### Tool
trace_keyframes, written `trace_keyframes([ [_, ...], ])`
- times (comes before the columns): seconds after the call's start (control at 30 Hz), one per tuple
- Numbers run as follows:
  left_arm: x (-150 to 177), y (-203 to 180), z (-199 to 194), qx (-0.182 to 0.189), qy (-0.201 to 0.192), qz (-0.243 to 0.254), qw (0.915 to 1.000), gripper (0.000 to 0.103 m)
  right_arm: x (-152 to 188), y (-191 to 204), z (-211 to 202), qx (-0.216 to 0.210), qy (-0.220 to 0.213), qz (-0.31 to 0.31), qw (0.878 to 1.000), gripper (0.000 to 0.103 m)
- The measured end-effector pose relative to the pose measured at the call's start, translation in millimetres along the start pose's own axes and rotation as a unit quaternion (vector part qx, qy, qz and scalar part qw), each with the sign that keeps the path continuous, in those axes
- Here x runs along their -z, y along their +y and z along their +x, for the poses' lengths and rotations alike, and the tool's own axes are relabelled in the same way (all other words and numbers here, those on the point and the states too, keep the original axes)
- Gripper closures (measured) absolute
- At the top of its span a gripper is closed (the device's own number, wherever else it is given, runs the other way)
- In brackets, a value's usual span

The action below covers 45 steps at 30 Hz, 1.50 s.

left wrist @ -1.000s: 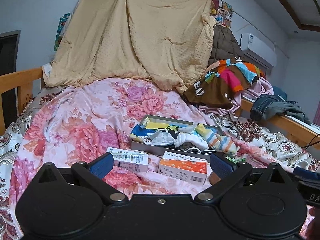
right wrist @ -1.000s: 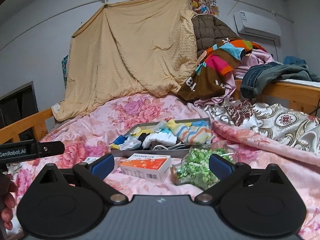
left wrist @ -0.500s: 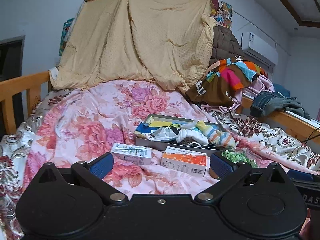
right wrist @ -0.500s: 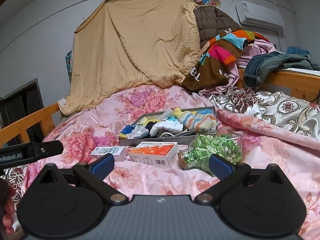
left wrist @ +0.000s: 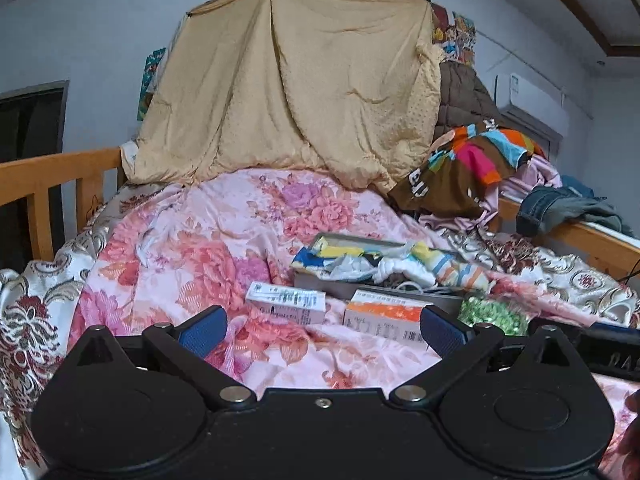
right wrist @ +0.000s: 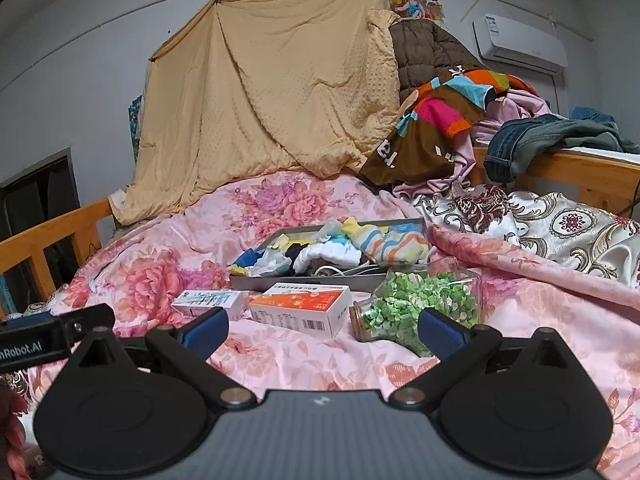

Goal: Organize soft objects

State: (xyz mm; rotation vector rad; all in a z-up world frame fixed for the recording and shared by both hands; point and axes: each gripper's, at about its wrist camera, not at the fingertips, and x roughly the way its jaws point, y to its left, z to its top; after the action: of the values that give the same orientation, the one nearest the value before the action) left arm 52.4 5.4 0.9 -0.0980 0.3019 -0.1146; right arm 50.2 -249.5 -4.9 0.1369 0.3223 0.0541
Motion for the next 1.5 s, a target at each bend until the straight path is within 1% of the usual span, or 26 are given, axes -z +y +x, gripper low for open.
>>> trace_keyframes([
  [0.37,5.1,4.0,12.0,-0.012,0.003,-0.004,0.9999,0.001,2.0,0.4,7.6,0.007,0.007,0.0,1.0,0.0],
  [0.6,8.5,5.9,16.4,-0.018,0.007,-0.002,0.9998,0.001,3.7,0.2,16.5,0.011,0.02,0.002,1.0,0.0],
  [1.0,10.2,8.3,21.8,-0.025,0.011,-0.002,0.9996,0.001,6.3,5.3,28.1,0.018,0.041,-0.012,0.999,0.0],
  [1.13,10.6,11.0,26.5,-0.024,0.021,-0.01,0.9994,0.001,6.5,5.5,28.7,0.018,0.04,-0.011,0.999,0.0],
  [1.5,12.5,11.3,27.8,-0.025,0.025,-0.014,0.9992,0.001,7.6,6.9,31.9,0.018,0.042,-0.015,0.999,0.0],
])
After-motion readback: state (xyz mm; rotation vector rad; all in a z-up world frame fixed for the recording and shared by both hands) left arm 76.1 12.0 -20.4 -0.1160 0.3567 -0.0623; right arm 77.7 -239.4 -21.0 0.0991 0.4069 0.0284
